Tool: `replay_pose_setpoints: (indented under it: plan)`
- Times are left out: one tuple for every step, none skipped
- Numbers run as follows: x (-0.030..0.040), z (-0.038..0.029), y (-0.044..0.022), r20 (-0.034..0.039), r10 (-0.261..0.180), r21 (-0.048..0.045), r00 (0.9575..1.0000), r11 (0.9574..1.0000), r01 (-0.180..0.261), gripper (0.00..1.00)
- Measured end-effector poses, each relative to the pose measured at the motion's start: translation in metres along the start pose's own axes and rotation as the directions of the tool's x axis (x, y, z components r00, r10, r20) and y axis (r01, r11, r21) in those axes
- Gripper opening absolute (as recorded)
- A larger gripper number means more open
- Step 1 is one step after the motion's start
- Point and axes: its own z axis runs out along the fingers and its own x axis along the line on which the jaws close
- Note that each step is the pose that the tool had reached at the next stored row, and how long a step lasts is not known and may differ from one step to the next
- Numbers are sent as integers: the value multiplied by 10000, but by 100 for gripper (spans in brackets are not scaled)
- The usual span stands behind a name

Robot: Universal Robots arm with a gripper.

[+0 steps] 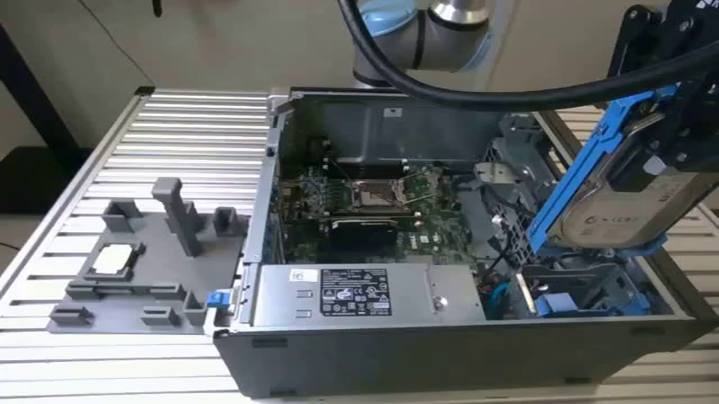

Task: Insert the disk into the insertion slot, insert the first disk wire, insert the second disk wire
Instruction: 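Insert the disk into the insertion slot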

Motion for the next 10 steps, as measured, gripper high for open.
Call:
replay_pose_setpoints:
  plan:
    - [0, 0, 0, 0, -1, 0, 10000, 10000, 1, 33]
    - [0, 0, 0, 0, -1, 0, 10000, 10000, 1, 33]
    - [0, 0, 0, 0, -1, 0, 10000, 10000, 1, 33]
    - [0, 0, 0, 0, -1, 0, 10000, 10000, 1, 33]
    - [0, 0, 0, 0, 0, 0, 10000, 10000, 0, 33]
    - [0, 0, 0, 0, 0, 0, 10000, 10000, 0, 33]
    - [0, 0, 0, 0, 0, 0, 10000, 10000, 0, 33]
    - [0, 0, 0, -1, 0, 0, 10000, 10000, 0, 33]
    - [0, 3, 0, 0, -1, 0, 10000, 10000, 1, 33]
    - [0, 7, -1, 0, 0, 0, 10000, 10000, 0, 33]
